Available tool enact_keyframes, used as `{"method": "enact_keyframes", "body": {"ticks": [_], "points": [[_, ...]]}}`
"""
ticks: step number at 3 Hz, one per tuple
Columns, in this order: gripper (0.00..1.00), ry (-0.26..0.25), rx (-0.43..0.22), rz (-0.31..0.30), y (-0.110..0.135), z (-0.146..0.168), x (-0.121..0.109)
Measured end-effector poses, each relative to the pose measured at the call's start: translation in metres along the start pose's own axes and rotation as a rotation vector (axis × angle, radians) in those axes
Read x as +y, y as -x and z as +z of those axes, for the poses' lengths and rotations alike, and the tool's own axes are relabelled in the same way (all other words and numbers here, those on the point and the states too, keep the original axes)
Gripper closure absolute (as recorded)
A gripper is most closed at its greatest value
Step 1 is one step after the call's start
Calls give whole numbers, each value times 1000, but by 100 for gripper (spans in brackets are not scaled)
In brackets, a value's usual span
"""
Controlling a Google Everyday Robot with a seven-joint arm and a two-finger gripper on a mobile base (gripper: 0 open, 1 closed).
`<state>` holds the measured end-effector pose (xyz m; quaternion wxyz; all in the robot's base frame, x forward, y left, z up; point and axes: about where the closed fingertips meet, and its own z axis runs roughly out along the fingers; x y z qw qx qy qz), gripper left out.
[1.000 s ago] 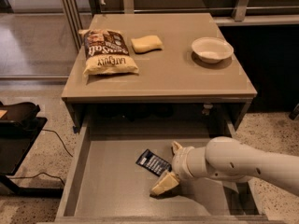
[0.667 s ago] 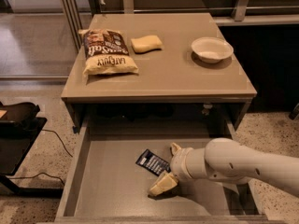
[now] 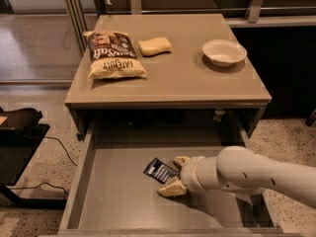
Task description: Pick rxbar blueberry from top drawer and place on counter
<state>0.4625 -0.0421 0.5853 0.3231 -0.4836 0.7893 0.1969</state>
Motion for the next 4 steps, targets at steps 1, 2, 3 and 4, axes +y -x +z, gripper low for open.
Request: {"method": "enact_keyframes", "body": {"ticks": [1, 2, 3, 4], "points": [[63, 0, 0, 0, 0, 0, 0], [86, 0, 0, 0, 0, 0, 0], [100, 0, 0, 0, 0, 0, 0], [100, 0, 0, 0, 2, -2, 0]]}}
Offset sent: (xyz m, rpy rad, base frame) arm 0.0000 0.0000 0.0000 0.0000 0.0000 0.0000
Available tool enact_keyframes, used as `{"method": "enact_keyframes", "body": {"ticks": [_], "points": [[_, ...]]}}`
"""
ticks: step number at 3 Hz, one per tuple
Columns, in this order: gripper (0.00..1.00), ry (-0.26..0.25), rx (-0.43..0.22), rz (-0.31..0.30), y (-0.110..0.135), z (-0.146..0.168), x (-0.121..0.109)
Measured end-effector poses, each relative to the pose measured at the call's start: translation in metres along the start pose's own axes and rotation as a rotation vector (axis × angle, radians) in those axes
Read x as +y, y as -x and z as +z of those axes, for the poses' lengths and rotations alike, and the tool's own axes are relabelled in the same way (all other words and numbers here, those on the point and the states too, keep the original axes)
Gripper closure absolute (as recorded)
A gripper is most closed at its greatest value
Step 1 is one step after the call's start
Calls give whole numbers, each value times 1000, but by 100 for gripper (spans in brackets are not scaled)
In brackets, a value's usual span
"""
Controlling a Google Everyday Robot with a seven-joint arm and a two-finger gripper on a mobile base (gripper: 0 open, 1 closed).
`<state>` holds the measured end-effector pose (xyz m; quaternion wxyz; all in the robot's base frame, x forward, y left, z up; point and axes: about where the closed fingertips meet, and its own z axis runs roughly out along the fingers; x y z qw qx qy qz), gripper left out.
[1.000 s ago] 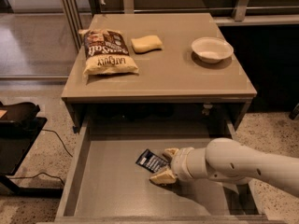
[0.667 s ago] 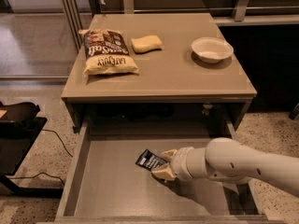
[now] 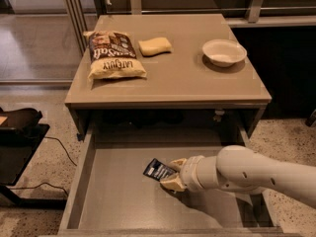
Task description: Pick rxbar blueberry from top drawer and place on counter
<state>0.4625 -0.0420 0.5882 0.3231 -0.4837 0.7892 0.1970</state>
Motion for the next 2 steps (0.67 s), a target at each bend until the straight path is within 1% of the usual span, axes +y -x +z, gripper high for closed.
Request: {"method": "enact_keyframes", "body": {"ticks": [1, 2], "points": [[100, 38, 12, -20, 12, -7, 2], [100, 59, -33, -87, 56, -47, -2]]}}
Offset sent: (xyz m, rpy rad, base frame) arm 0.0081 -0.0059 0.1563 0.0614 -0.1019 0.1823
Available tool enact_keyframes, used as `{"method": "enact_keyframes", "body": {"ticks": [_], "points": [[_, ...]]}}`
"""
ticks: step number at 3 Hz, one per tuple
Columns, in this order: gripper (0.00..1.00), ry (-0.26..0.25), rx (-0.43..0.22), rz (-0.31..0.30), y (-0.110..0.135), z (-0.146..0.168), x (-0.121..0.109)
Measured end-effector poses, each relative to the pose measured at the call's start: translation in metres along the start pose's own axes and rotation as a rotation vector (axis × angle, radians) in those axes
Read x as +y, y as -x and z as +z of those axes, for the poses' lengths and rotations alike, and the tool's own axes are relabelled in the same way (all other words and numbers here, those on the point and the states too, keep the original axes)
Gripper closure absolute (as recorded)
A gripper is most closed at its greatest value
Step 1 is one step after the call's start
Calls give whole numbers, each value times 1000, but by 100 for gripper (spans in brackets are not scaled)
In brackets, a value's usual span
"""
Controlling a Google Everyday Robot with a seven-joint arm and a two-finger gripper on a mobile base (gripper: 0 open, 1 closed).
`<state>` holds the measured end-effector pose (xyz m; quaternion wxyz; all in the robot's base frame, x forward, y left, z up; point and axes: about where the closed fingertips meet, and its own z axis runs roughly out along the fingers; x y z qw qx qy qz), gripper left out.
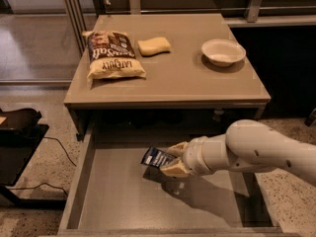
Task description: Pick rxbar blueberry from top drawer and place on counter
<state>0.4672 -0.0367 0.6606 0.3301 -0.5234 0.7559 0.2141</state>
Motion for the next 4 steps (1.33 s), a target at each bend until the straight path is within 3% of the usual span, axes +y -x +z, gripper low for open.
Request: {"method": "enact_keyframes", "body": {"ticks": [1, 3, 4], "points": [[100, -4, -76, -73, 46, -54, -4], [100, -65, -194, -190, 116, -162, -13], [100, -59, -175, -233, 131, -187, -8]]}}
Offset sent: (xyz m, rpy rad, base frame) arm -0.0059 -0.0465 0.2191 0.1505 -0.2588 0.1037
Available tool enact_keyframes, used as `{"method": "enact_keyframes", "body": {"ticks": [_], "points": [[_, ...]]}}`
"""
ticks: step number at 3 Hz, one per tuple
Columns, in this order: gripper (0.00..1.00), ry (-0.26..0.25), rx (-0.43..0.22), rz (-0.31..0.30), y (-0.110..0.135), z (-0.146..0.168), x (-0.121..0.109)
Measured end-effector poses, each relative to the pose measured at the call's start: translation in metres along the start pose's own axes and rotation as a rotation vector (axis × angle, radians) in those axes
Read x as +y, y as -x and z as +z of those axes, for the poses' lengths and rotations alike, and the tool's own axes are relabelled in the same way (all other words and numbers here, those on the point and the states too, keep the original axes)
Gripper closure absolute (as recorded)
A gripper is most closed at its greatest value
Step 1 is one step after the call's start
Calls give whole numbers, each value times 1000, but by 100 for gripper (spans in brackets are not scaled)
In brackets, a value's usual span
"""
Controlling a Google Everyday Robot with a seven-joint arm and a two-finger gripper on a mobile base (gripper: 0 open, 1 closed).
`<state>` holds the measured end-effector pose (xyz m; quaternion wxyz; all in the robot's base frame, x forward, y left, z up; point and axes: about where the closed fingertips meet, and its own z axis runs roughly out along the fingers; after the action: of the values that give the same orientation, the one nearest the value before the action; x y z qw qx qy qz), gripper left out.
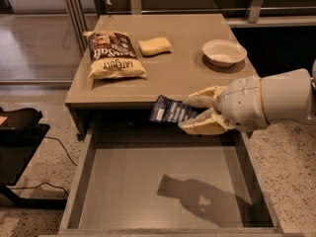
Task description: Pick rxbar blueberry from top drawer and place on counter
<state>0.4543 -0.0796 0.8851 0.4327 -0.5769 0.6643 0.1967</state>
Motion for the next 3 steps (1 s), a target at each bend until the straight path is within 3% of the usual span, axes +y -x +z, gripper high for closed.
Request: {"method": "enact_keyframes", "body": {"ticks": [1, 2, 3], "points": [[100, -9, 26, -29, 13, -10, -16], [100, -27, 64, -50, 35, 7, -64], [100, -51, 99, -36, 38, 31, -111]]}}
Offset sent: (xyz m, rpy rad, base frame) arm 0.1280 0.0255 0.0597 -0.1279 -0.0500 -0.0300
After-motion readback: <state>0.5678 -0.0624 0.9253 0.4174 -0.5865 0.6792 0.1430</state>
